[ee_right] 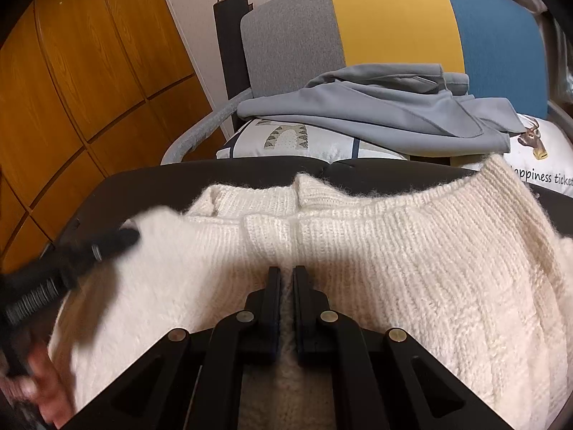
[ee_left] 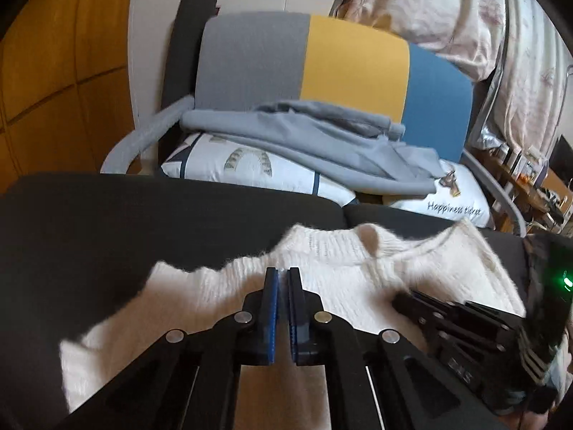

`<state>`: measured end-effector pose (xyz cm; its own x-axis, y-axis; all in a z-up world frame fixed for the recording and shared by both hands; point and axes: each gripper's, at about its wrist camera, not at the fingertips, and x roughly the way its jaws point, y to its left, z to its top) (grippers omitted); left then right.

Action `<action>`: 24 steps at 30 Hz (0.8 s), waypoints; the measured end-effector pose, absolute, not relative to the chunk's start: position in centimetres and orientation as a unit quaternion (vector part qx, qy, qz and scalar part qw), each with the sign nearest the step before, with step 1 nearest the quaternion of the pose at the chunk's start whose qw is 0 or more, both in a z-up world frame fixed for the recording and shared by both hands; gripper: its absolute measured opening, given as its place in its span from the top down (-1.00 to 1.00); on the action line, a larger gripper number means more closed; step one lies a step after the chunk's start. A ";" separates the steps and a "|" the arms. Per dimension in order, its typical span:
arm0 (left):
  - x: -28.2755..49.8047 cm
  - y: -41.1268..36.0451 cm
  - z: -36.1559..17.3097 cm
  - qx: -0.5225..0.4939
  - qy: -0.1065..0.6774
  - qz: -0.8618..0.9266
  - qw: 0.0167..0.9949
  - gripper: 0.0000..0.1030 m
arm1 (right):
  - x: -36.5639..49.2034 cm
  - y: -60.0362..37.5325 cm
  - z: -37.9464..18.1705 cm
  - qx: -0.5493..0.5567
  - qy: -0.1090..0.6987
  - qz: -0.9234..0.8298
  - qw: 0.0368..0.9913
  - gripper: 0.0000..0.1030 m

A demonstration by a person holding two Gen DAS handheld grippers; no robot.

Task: Fold clothes

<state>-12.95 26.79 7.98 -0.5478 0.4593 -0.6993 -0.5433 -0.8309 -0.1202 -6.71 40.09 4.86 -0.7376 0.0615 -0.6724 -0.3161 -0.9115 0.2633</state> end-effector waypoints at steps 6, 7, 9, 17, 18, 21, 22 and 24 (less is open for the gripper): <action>-16.3 25.9 3.9 -0.433 0.016 0.852 0.294 0.82 | -6.7 40.1 4.8 -0.347 0.183 0.914 0.103 0.89; -16.3 25.4 3.8 -0.435 0.003 0.848 0.302 0.80 | -6.7 40.1 4.8 -0.347 0.183 0.914 0.104 0.90; -16.5 24.5 3.4 -0.441 -0.026 0.840 0.316 0.73 | -6.8 40.1 4.8 -0.348 0.182 0.914 0.105 0.90; -15.5 20.9 3.1 -0.449 -0.081 0.822 0.341 0.73 | -6.1 40.0 5.0 -0.348 0.200 0.912 0.086 0.87; -15.0 20.4 3.1 -0.447 -0.080 0.822 0.342 0.73 | -5.6 39.8 5.4 -0.348 0.209 0.911 0.075 0.78; -13.7 18.6 3.1 -0.445 -0.088 0.822 0.345 0.73 | -3.5 38.9 7.4 -0.324 0.209 0.920 0.069 0.42; -13.5 17.9 3.0 -0.445 -0.095 0.820 0.346 0.73 | -2.8 38.7 8.2 -0.316 0.204 0.924 0.070 0.42; -13.3 16.9 2.9 -0.447 -0.107 0.817 0.348 0.73 | -2.7 38.5 8.8 -0.330 0.191 0.921 0.078 0.42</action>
<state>-13.33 16.88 2.87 -0.3592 0.6642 -0.6556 -0.4721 -0.7353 -0.4862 -2.69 38.47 8.82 -0.7700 0.0177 -0.6378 -0.2703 -0.9146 0.3009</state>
